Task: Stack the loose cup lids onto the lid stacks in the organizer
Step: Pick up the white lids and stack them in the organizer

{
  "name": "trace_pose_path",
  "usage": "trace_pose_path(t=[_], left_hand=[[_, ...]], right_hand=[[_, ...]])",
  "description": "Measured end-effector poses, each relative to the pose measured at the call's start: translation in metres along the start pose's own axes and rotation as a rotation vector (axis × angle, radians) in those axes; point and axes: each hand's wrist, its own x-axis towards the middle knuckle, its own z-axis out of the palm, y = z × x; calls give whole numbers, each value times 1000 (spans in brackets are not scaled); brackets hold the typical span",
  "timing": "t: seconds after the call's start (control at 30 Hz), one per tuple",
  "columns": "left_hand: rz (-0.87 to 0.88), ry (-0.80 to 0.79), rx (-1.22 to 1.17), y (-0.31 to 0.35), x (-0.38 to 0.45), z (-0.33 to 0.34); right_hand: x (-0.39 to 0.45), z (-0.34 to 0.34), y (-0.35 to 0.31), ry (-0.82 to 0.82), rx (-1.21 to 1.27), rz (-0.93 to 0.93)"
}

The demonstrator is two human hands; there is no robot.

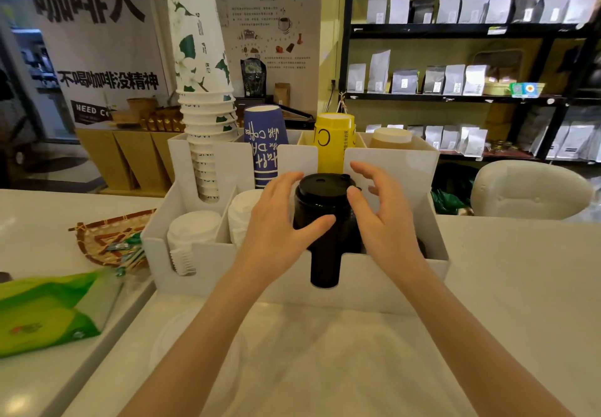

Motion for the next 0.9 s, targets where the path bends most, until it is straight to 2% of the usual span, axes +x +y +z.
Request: trace_pose_path(t=[0.1, 0.27, 0.33, 0.43, 0.53, 0.67, 0.9], left_hand=[[37, 47, -7, -7, -18, -25], [-56, 68, 69, -29, -62, -65], [-122, 20, 132, -44, -81, -76], [-252, -140, 212, -65, -111, -85], [-360, -232, 235, -76, -136, -86], [-402, -268, 185, -84, -154, -85], [-412, -241, 156, -86, -162, -80]], right_hand=[[-18, 11, -11, -4, 75, -52], [-52, 40, -25, -230, 187, -19], [-65, 53, -27, -326, 178, 33], [-87, 73, -28, -472, 133, 134], [-107, 86, -28, -558, 107, 235], [-124, 97, -29, -618, 119, 309], [-134, 101, -31, -667, 202, 380]])
